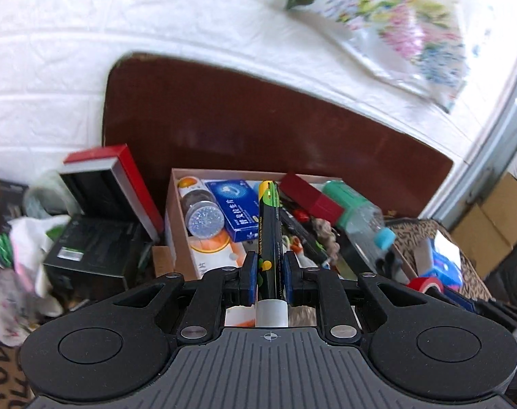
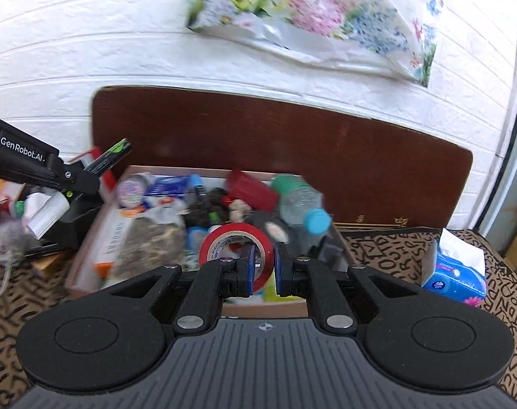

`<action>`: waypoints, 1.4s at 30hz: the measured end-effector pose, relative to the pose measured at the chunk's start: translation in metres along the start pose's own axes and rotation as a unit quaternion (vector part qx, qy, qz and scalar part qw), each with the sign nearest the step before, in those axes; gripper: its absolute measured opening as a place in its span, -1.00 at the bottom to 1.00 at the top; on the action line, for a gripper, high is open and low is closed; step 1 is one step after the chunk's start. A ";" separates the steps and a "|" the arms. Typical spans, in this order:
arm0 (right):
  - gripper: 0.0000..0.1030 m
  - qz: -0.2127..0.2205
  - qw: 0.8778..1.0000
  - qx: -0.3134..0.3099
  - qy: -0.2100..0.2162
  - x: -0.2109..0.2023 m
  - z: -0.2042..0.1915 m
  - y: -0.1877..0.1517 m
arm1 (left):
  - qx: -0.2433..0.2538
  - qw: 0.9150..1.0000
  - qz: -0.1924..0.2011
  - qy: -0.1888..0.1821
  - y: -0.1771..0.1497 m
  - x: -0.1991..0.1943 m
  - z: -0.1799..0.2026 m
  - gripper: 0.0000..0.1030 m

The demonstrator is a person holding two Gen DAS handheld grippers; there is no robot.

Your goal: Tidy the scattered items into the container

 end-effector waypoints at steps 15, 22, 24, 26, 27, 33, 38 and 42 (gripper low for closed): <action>0.50 -0.008 0.999 -0.008 -0.043 0.047 0.016 -0.009 | 0.070 0.994 0.064 0.060 -0.018 0.009 0.004 0.94; 0.63 -0.004 0.998 -0.008 -0.057 0.029 0.020 -0.008 | 0.069 0.993 0.060 0.070 -0.025 -0.011 0.004 0.98; 0.73 -0.004 0.999 -0.006 -0.053 0.021 0.020 -0.010 | 0.066 0.993 0.057 0.074 -0.029 -0.017 0.003 0.98; 0.80 -0.001 0.999 -0.009 -0.049 0.013 0.019 -0.012 | 0.063 0.993 0.056 0.077 -0.034 -0.024 0.003 0.98; 0.83 0.000 0.999 -0.011 -0.047 0.009 0.018 -0.013 | 0.062 0.993 0.056 0.079 -0.036 -0.029 0.004 0.99; 0.98 -0.008 1.000 -0.008 -0.010 -0.029 0.016 -0.026 | 0.062 0.995 0.033 0.075 -0.058 -0.063 0.011 1.00; 0.99 -0.030 0.999 0.016 0.021 -0.062 0.017 -0.044 | 0.063 0.995 0.023 0.077 -0.085 -0.091 0.019 1.00; 0.99 -0.039 0.999 0.016 0.034 -0.084 0.015 -0.054 | 0.110 0.987 0.034 0.110 -0.109 -0.110 0.034 1.00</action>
Point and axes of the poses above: each gripper's, at about its wrist camera, not at the fingertips, and x roughly the way its jaws point, z to its right, y to its top, the point moved 1 cm from there along x, roughly the way its jaws point
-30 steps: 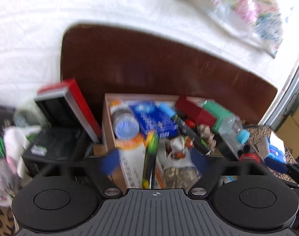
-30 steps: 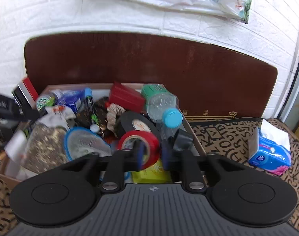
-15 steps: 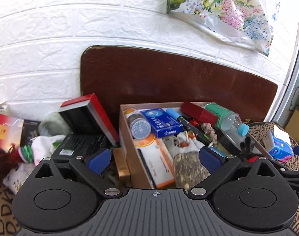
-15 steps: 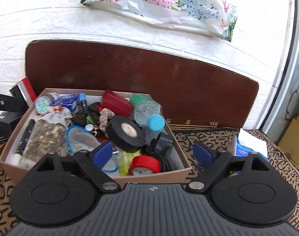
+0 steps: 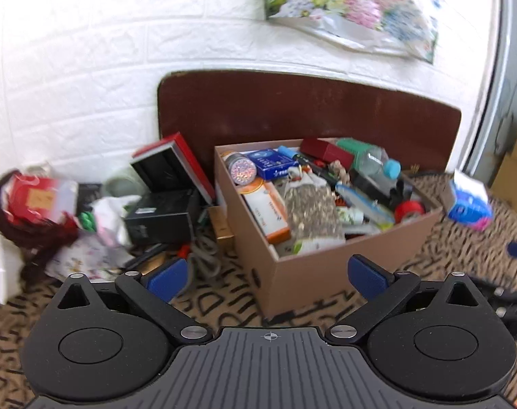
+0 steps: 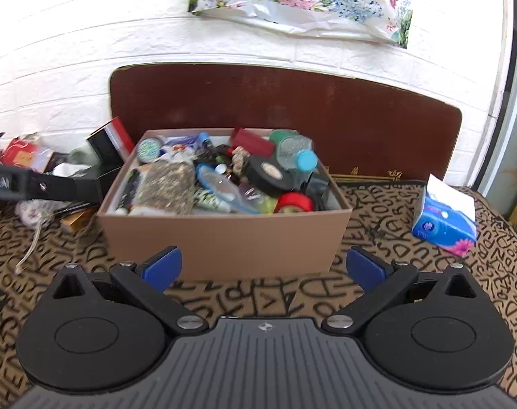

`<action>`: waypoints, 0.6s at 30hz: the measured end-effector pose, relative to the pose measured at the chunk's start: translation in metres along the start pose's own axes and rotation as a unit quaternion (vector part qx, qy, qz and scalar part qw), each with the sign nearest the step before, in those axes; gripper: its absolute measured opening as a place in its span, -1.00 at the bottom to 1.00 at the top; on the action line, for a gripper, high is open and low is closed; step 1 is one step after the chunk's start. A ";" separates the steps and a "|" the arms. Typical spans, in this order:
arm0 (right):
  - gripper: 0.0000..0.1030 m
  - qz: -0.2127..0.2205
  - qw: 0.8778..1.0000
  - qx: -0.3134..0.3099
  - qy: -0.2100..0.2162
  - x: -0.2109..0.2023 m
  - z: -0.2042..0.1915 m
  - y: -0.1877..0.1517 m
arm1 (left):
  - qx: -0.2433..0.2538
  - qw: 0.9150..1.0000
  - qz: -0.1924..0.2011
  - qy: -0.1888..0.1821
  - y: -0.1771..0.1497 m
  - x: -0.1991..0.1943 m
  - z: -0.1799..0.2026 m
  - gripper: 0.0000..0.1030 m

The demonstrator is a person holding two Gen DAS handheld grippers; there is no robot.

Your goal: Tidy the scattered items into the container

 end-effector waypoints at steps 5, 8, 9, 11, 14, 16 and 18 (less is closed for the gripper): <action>0.99 -0.008 1.000 0.004 0.004 -0.014 -0.005 -0.009 | 0.010 1.000 0.000 0.007 -0.017 -0.018 0.010 1.00; 0.99 -0.016 1.000 0.008 0.007 -0.015 -0.008 -0.015 | 0.020 1.000 -0.001 0.012 -0.024 -0.023 0.016 1.00; 0.99 -0.019 1.000 0.007 0.008 -0.016 -0.009 -0.017 | 0.024 1.000 0.000 0.015 -0.026 -0.025 0.017 1.00; 0.99 -0.024 1.000 0.002 0.011 -0.016 -0.012 -0.021 | 0.030 0.999 0.001 0.020 -0.028 -0.027 0.020 1.00; 0.99 -0.030 0.999 -0.005 0.013 -0.017 -0.016 -0.024 | 0.032 0.999 0.001 0.016 -0.029 -0.029 0.021 1.00; 0.99 -0.033 0.999 -0.007 0.013 -0.017 -0.018 -0.025 | 0.032 0.999 0.002 0.015 -0.029 -0.030 0.022 1.00; 0.99 -0.034 0.999 -0.007 0.012 -0.018 -0.019 -0.026 | 0.034 0.999 0.003 0.016 -0.029 -0.031 0.023 1.00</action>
Point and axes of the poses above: each gripper's, at about its wrist camera, not at the fingertips, and x roughly the way its jaws point, z to its right, y to its top, the point moved 1 cm from there along x, roughly the way its jaws point
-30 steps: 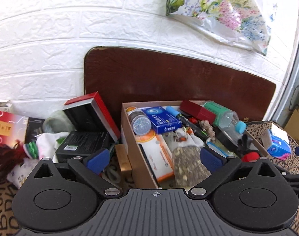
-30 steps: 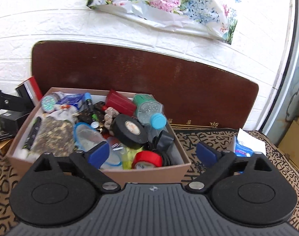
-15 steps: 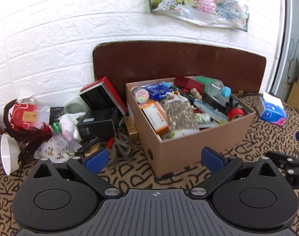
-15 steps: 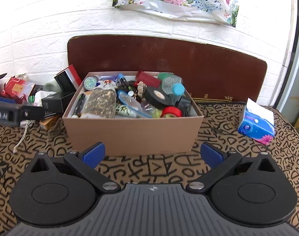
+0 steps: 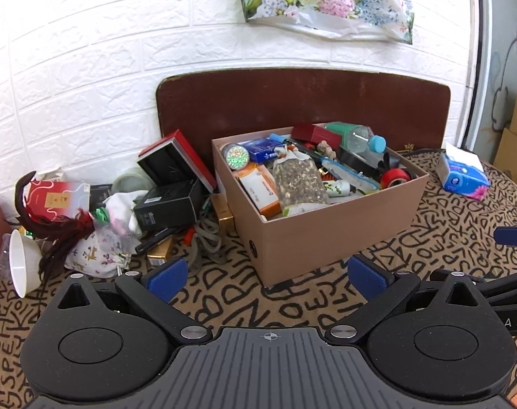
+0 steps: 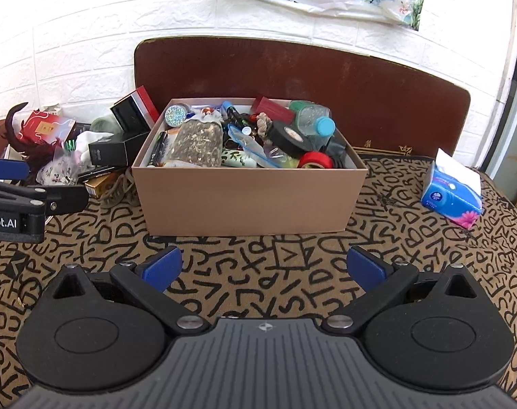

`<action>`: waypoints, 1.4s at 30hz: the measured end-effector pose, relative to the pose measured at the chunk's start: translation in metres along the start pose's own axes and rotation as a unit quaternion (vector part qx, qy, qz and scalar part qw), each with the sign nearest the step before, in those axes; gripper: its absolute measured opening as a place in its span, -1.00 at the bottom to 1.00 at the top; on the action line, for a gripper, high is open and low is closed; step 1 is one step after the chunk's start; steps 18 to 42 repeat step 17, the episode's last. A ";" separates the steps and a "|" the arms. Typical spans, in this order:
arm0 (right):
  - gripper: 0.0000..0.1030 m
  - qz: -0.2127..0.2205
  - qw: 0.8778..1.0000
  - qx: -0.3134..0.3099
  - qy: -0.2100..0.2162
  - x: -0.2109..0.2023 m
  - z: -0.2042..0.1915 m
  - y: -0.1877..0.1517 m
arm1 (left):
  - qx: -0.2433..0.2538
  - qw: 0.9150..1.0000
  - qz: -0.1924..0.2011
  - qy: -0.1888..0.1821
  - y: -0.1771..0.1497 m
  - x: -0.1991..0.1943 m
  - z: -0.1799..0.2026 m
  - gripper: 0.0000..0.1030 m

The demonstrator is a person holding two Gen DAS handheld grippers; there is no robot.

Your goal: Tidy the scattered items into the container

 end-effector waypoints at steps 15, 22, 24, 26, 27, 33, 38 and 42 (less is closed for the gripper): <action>0.99 -0.007 1.000 0.006 -0.003 0.004 -0.002 0.000 | 0.002 1.000 0.006 -0.017 -0.003 0.001 0.000 1.00; 0.99 -0.007 1.000 0.004 -0.001 0.004 -0.003 0.000 | 0.004 1.000 0.007 -0.015 -0.002 0.001 0.000 1.00; 0.99 -0.007 1.000 0.004 -0.001 0.004 -0.003 0.000 | 0.004 1.000 0.007 -0.015 -0.002 0.001 0.000 1.00; 0.99 -0.007 1.000 0.004 -0.001 0.004 -0.003 0.000 | 0.004 1.000 0.007 -0.015 -0.002 0.001 0.000 1.00; 0.99 -0.007 1.000 0.004 -0.001 0.004 -0.003 0.000 | 0.004 1.000 0.007 -0.015 -0.002 0.001 0.000 1.00; 0.99 -0.007 1.000 0.004 -0.001 0.004 -0.003 0.000 | 0.004 1.000 0.007 -0.015 -0.002 0.001 0.000 1.00; 0.99 -0.007 1.000 0.004 -0.001 0.004 -0.003 0.000 | 0.004 1.000 0.007 -0.015 -0.002 0.001 0.000 1.00; 0.99 -0.007 1.000 0.004 -0.001 0.004 -0.003 0.000 | 0.004 1.000 0.007 -0.015 -0.002 0.001 0.000 1.00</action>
Point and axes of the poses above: each gripper's, at about its wrist camera, not at the fingertips, and x roughly the way its jaws point, z to its right, y to its top, the point moved 1 cm from there along x, roughly the way its jaws point
